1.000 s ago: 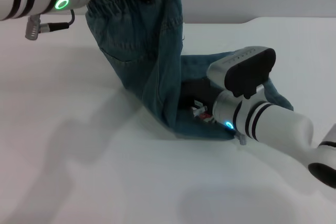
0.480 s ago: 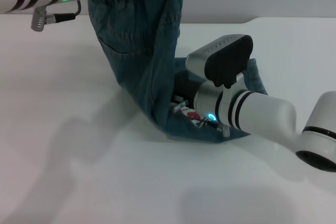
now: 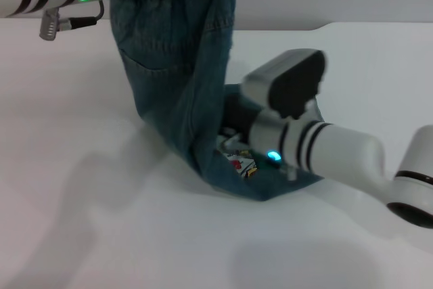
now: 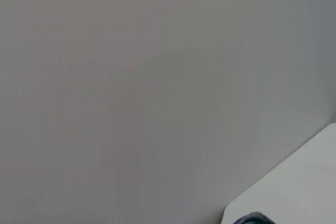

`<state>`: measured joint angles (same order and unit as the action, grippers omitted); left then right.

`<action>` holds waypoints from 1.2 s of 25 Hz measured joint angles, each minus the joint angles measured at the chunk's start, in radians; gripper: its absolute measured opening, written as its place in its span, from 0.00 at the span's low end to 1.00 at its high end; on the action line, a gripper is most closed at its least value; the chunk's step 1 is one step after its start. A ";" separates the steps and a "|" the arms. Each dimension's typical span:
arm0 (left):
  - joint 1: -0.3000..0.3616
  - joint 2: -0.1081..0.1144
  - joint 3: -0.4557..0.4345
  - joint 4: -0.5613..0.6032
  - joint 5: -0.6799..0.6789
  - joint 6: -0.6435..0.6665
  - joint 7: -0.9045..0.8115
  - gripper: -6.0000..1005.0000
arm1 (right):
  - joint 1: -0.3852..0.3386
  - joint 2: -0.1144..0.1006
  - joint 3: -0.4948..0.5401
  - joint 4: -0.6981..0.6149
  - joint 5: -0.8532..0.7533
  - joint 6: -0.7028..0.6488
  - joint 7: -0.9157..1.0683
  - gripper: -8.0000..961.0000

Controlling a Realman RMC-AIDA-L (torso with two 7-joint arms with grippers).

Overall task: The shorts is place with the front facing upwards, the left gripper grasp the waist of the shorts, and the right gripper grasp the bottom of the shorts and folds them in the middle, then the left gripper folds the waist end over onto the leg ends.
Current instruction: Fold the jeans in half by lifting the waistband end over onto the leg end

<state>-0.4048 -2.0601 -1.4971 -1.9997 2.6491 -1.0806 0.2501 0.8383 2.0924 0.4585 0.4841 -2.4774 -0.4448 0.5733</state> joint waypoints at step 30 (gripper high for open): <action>0.024 0.000 0.049 0.006 0.000 0.018 0.012 0.06 | -0.186 0.000 0.208 -0.178 0.005 -0.127 -0.187 0.01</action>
<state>-0.3805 -2.0601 -1.4479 -1.9934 2.6491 -1.0623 0.2624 0.6525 2.0919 0.6662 0.3058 -2.4723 -0.5718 0.3866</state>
